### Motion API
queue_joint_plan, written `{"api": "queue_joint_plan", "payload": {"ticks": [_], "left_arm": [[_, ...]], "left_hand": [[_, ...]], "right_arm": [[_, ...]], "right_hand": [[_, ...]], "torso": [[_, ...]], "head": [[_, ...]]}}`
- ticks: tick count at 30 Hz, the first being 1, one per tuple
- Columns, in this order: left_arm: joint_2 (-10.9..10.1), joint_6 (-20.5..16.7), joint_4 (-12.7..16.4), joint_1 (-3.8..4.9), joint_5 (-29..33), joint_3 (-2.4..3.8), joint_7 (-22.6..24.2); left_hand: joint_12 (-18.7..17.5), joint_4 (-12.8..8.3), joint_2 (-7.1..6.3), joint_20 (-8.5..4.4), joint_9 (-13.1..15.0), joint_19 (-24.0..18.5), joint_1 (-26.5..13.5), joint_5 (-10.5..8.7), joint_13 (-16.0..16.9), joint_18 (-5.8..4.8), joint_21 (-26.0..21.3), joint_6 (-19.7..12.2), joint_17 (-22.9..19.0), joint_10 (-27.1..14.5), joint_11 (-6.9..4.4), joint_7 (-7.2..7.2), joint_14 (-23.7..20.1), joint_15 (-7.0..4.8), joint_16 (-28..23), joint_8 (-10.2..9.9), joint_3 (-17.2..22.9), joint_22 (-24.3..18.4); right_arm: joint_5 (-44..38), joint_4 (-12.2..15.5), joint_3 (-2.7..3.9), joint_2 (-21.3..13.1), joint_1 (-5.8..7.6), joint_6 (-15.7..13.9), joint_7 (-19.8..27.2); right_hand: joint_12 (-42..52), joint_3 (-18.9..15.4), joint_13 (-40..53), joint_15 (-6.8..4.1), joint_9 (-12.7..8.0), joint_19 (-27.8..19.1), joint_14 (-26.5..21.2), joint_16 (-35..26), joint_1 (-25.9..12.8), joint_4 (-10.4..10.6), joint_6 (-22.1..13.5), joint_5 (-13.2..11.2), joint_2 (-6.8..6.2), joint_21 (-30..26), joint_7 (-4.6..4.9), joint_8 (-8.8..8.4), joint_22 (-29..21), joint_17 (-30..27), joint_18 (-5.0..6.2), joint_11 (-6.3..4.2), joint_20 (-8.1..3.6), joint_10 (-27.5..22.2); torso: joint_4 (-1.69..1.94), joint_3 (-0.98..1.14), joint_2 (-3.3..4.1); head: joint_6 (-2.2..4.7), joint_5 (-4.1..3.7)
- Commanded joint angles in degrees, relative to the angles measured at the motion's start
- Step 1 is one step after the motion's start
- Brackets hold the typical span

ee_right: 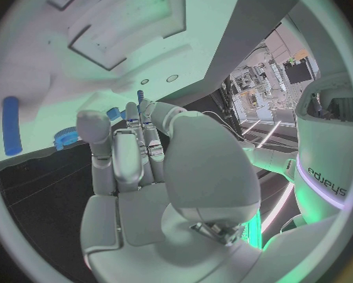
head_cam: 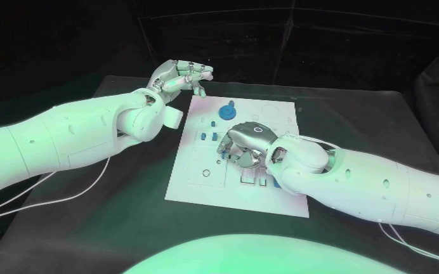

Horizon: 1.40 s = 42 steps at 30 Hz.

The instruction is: Assemble the parts on the task board

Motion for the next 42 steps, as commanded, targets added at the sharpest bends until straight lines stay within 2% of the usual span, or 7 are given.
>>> {"api": "queue_joint_plan", "payload": {"ticks": [1,5,10,14,23,30,42], "left_arm": [[0.1,0.6,0.13,0.08,0.24,0.04,0.25],[0.11,0.69,0.11,0.08,0.24,0.04,0.18],[0.07,0.75,0.08,0.08,0.24,0.04,0.13],[0.06,0.8,0.05,0.08,0.24,0.04,0.09],[0.12,1.03,-0.04,0.08,0.24,0.04,-0.01],[0.13,1.15,-0.2,0.08,0.24,0.04,-0.13],[0.16,1.35,-0.32,0.08,0.24,0.04,-0.31]], "left_hand": [[0.1,0.11,-0.19,0.19,-0.05,0.38,-0.35,-0.1,0.1,0.28,-0.22,-0.26,-0.07,-0.45,-0.02,0.1,0.07,-0.11,0.11,0.21,-0.31,-0.09],[0.1,0.11,-0.19,0.19,-0.05,0.38,-0.35,-0.1,0.1,0.28,-0.22,-0.26,-0.07,-0.45,-0.02,0.1,0.07,-0.11,0.11,0.21,-0.31,-0.09],[0.1,0.11,-0.19,0.19,-0.05,0.38,-0.35,-0.1,0.1,0.28,-0.22,-0.26,-0.07,-0.45,-0.02,0.1,0.07,-0.11,0.11,0.21,-0.31,-0.09],[0.1,0.11,-0.19,0.19,-0.05,0.38,-0.35,-0.1,0.1,0.28,-0.22,-0.26,-0.07,-0.45,-0.02,0.1,0.07,-0.11,0.11,0.21,-0.31,-0.09],[0.14,0.07,-0.16,0.21,-0.07,0.41,-0.27,-0.1,0.09,0.29,-0.3,-0.36,-0.12,-0.57,0.0,0.13,0.03,-0.1,0.12,0.2,-0.33,-0.16],[0.14,0.07,-0.16,0.21,-0.07,0.41,-0.27,-0.1,0.09,0.29,-0.3,-0.36,-0.12,-0.57,0.0,0.13,0.03,-0.1,0.12,0.2,-0.33,-0.16],[0.14,0.07,-0.16,0.21,-0.07,0.41,-0.27,-0.1,0.09,0.29,-0.3,-0.36,-0.12,-0.57,0.0,0.13,0.03,-0.1,0.12,0.2,-0.33,-0.16]], "right_arm": [[-1.01,-0.49,-0.01,0.59,-0.34,0.98,0.91],[-1.27,-0.97,-0.02,1.41,-0.89,0.9,1.04],[-1.64,-1.41,-0.03,1.93,-1.21,0.75,0.93],[-1.9,-1.8,-0.03,2.29,-1.38,0.73,0.8],[-2.98,-2.52,-0.02,2.82,-1.65,0.28,0.24],[-3.58,-2.63,-0.02,2.86,-1.69,0.36,0.02],[-4.56,-2.71,-0.01,3.15,-1.7,2.28,-0.11]], "right_hand": [[0.06,0.13,-0.08,-0.2,0.0,0.6,2.11,0.16,-0.4,-0.24,-0.09,0.37,-0.07,0.57,0.46,-0.16,0.49,0.03,-0.67,0.08,0.04,-0.11],[0.05,0.13,-0.08,-0.19,0.0,0.66,2.11,0.15,-0.43,-0.27,-0.11,0.37,-0.06,0.67,0.47,-0.17,0.66,0.0,-0.7,0.08,0.05,-0.13],[0.03,0.1,-0.07,-0.15,0.0,0.72,2.11,0.17,-0.7,-0.39,-0.15,0.15,-0.01,0.82,0.51,-0.18,0.81,-0.02,-0.72,0.12,0.09,-0.19],[0.02,0.07,-0.06,-0.13,-0.01,0.74,2.12,0.19,-0.87,-0.45,-0.17,0.02,0.03,0.91,0.53,-0.19,0.91,-0.03,-0.74,0.15,0.11,-0.22],[0.01,0.11,-0.06,-0.1,-0.01,0.75,2.13,0.23,-1.01,-0.6,-0.23,-0.07,0.15,1.01,0.52,-0.21,0.99,-0.02,-0.74,0.15,0.14,-0.27],[0.01,0.11,-0.06,-0.1,-0.01,0.75,2.13,0.23,-1.01,-0.6,-0.23,-0.07,0.15,1.01,0.52,-0.21,0.99,-0.02,-0.74,0.15,0.14,-0.27],[-0.02,0.02,-0.05,-0.07,0.0,0.66,2.1,0.21,-1.37,-0.77,-0.25,-0.18,0.14,1.05,0.53,-0.2,0.92,-0.12,-0.71,0.18,0.19,-0.35]], "torso": [[-0.01,0.0,0.0],[0.0,0.05,0.01],[-0.02,-0.02,-0.02],[-0.07,0.04,0.0],[0.01,0.06,0.01],[-0.07,0.03,0.0],[-0.02,0.01,-0.04]], "head": [[-0.14,0.28],[-0.27,0.79],[-0.46,0.96],[-0.6,1.23],[-0.79,1.4],[-0.83,1.42],[-0.97,1.48]]}}
